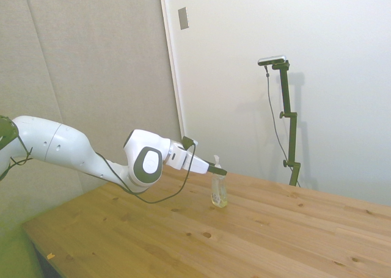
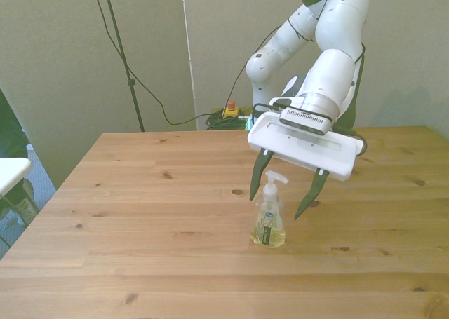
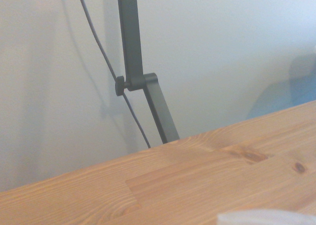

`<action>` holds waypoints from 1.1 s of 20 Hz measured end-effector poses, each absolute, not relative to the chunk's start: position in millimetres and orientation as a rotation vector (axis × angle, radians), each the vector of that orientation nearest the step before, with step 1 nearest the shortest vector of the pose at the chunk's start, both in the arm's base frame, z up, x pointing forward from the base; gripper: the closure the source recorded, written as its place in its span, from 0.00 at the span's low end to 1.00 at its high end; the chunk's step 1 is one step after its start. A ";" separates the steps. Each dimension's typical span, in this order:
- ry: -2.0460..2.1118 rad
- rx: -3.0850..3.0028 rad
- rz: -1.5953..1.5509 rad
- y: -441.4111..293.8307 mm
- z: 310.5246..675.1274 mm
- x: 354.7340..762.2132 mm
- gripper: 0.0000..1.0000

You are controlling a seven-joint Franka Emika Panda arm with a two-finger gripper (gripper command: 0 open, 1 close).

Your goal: Stand the sanitizer

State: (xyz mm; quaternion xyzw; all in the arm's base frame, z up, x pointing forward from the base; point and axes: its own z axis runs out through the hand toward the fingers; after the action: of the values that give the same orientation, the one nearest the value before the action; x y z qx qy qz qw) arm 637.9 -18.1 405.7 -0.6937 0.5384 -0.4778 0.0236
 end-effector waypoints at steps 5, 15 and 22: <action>1.679 -2.206 -1.348 -19.0 418.2 628.6 0.00; 1.578 -2.446 -0.933 -3.2 437.9 595.7 0.00; 1.361 -2.653 -0.583 25.6 434.2 575.8 0.00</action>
State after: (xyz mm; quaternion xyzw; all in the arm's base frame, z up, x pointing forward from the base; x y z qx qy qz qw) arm 575.8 25.6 434.2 -0.8720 0.4474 -0.1916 0.0514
